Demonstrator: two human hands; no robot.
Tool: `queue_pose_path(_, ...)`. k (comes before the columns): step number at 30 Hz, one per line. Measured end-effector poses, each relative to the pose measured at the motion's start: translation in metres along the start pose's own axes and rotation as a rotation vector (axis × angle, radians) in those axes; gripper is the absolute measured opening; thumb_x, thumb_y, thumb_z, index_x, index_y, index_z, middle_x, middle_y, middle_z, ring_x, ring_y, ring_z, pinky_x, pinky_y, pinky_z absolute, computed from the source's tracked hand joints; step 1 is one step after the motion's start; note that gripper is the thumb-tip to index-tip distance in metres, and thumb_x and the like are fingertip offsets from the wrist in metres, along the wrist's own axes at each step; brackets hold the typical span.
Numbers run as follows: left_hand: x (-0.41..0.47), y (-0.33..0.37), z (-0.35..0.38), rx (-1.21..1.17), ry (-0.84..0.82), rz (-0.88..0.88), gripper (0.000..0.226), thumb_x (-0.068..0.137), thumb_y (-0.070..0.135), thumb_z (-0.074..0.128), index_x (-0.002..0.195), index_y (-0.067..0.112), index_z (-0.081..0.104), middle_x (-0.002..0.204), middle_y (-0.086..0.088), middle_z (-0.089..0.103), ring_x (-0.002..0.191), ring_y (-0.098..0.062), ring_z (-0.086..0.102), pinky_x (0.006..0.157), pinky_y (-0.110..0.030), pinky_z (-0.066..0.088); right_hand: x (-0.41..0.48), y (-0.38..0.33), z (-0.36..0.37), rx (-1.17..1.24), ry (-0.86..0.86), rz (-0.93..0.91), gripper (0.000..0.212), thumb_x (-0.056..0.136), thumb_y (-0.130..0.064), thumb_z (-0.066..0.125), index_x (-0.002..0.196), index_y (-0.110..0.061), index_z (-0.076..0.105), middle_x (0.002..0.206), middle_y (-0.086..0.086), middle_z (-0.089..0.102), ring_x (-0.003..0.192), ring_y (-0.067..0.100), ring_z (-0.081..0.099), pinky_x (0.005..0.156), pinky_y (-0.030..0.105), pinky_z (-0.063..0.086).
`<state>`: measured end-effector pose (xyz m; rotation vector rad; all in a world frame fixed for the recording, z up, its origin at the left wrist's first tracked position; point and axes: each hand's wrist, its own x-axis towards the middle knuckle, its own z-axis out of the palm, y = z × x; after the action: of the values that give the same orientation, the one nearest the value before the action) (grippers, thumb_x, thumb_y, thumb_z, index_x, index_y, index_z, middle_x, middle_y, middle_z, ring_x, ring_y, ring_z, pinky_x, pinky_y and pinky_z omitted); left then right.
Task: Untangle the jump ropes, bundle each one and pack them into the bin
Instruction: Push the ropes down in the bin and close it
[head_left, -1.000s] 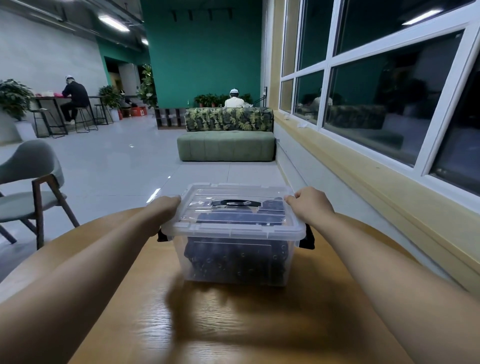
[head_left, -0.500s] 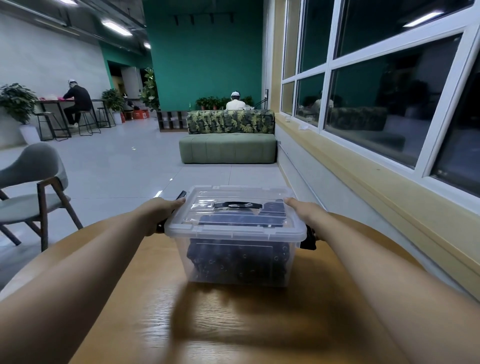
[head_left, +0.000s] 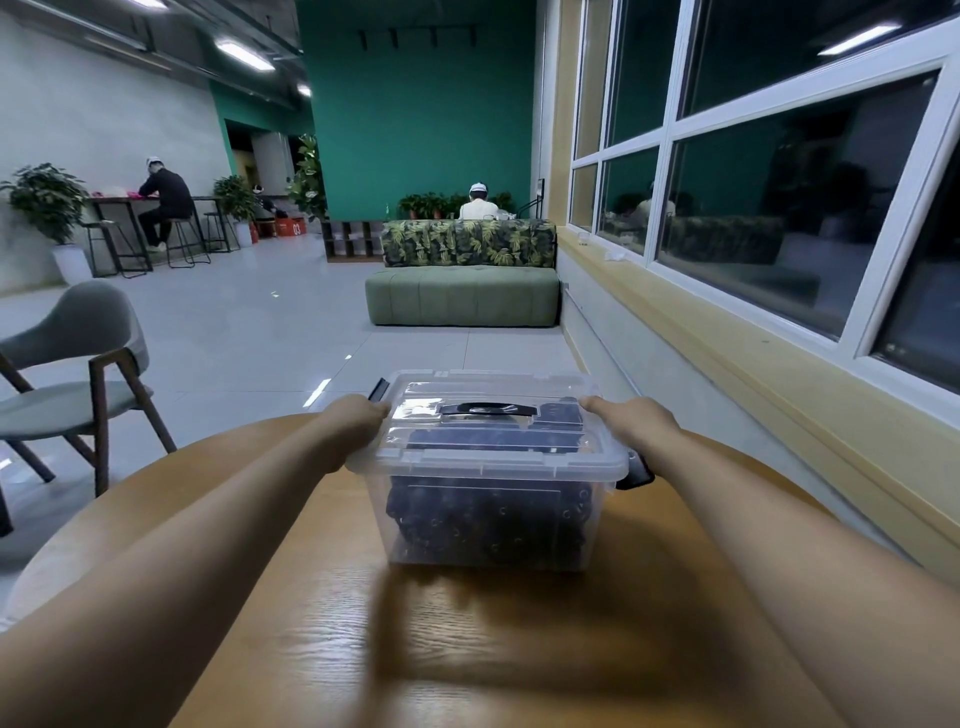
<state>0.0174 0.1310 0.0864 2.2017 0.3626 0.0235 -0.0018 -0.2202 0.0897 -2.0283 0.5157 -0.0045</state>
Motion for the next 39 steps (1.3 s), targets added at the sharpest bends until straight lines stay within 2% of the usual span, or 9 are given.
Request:
queue_pose_path(3, 0.001, -0.002, 0.002, 0.015, 0.016, 0.001, 0.043, 0.112, 0.040, 0.049, 0.129, 0.003, 0.061, 0.110, -0.013, 0.059, 0.097, -0.030, 0.059, 0.084, -0.039, 0.048, -0.003, 0.007, -0.005, 0.068, -0.070, 0.027, 0.068, 0.081, -0.066, 0.082, 0.112, -0.007, 0.067, 0.101, 0.014, 0.076, 0.085, 0.034, 0.075, 0.068, 0.038, 0.062)
queue_pose_path(6, 0.001, -0.002, 0.004, 0.099, 0.056, 0.024, 0.044, 0.114, 0.037, 0.043, 0.136, 0.003, 0.058, 0.119, -0.016, 0.057, 0.104, -0.031, 0.054, 0.088, -0.038, 0.043, -0.011, 0.017, -0.011, 0.046, -0.098, 0.001, 0.089, 0.067, -0.073, 0.086, 0.118, -0.004, 0.061, 0.118, 0.008, 0.070, 0.106, 0.034, 0.069, 0.089, 0.047, 0.058)
queue_pose_path(10, 0.004, 0.000, 0.003, 0.197, 0.036, 0.044, 0.046, 0.114, 0.031, 0.039, 0.138, -0.004, 0.057, 0.139, -0.026, 0.060, 0.125, -0.043, 0.058, 0.102, -0.046, 0.047, -0.023, 0.027, -0.014, 0.105, -0.145, -0.003, 0.063, 0.080, -0.057, 0.089, 0.109, -0.004, 0.069, 0.100, 0.014, 0.079, 0.088, 0.031, 0.076, 0.074, 0.040, 0.061)
queue_pose_path(16, 0.007, -0.002, 0.002, 0.286, 0.051, 0.071, 0.048, 0.112, 0.034, 0.042, 0.133, -0.004, 0.062, 0.135, -0.026, 0.064, 0.126, -0.044, 0.060, 0.101, -0.047, 0.048, -0.032, 0.019, -0.006, 0.032, -0.101, -0.150, 0.035, 0.102, -0.039, 0.072, 0.110, -0.006, 0.064, 0.091, 0.011, 0.070, 0.070, 0.023, 0.066, 0.053, 0.029, 0.050)
queue_pose_path(26, 0.007, 0.001, 0.003, 0.385, 0.078, 0.054, 0.046, 0.111, 0.033, 0.041, 0.127, -0.002, 0.065, 0.130, -0.024, 0.066, 0.122, -0.042, 0.062, 0.086, -0.038, 0.042, -0.023, 0.007, -0.004, -0.295, -0.049, -0.214, 0.035, 0.109, -0.038, 0.056, 0.110, -0.005, 0.066, 0.093, 0.014, 0.068, 0.073, 0.028, 0.067, 0.060, 0.032, 0.055)
queue_pose_path(28, 0.008, 0.000, 0.001, 0.449, 0.121, 0.128, 0.042, 0.110, 0.034, 0.042, 0.125, 0.001, 0.064, 0.130, -0.023, 0.066, 0.120, -0.041, 0.062, 0.087, -0.038, 0.044, -0.017, 0.004, -0.005, -0.398, -0.052, -0.248, 0.038, 0.109, -0.039, 0.052, 0.124, -0.006, 0.062, 0.104, 0.013, 0.067, 0.081, 0.027, 0.066, 0.069, 0.037, 0.059)
queue_pose_path(30, 0.008, 0.002, -0.001, 0.535, 0.183, 0.312, 0.043, 0.110, 0.037, 0.042, 0.140, 0.011, 0.057, 0.145, -0.018, 0.056, 0.129, -0.036, 0.055, 0.100, -0.042, 0.045, -0.009, -0.002, -0.003, -0.579, -0.011, -0.350, 0.056, 0.108, -0.048, 0.050, 0.151, -0.012, 0.045, 0.139, 0.015, 0.061, 0.111, 0.032, 0.066, 0.090, 0.045, 0.059)
queue_pose_path(33, 0.006, 0.020, 0.001, 0.639, 0.098, 0.570, 0.055, 0.110, 0.051, 0.042, 0.160, 0.028, 0.041, 0.165, -0.003, 0.039, 0.146, -0.028, 0.045, 0.119, -0.048, 0.038, -0.004, -0.021, 0.006, -0.759, 0.004, -0.571, 0.076, 0.109, -0.065, 0.038, 0.171, -0.023, 0.021, 0.176, 0.007, 0.025, 0.158, 0.032, 0.030, 0.126, 0.052, 0.031)
queue_pose_path(39, 0.022, 0.048, 0.024, 0.723, -0.212, 0.680, 0.064, 0.103, 0.070, 0.034, 0.162, 0.045, 0.032, 0.171, 0.015, 0.027, 0.151, -0.018, 0.037, 0.124, -0.040, 0.032, 0.016, -0.043, 0.035, -0.871, -0.240, -0.725, 0.074, 0.106, -0.074, 0.030, 0.170, -0.040, 0.017, 0.180, -0.008, 0.009, 0.166, 0.019, 0.009, 0.134, 0.048, 0.013)
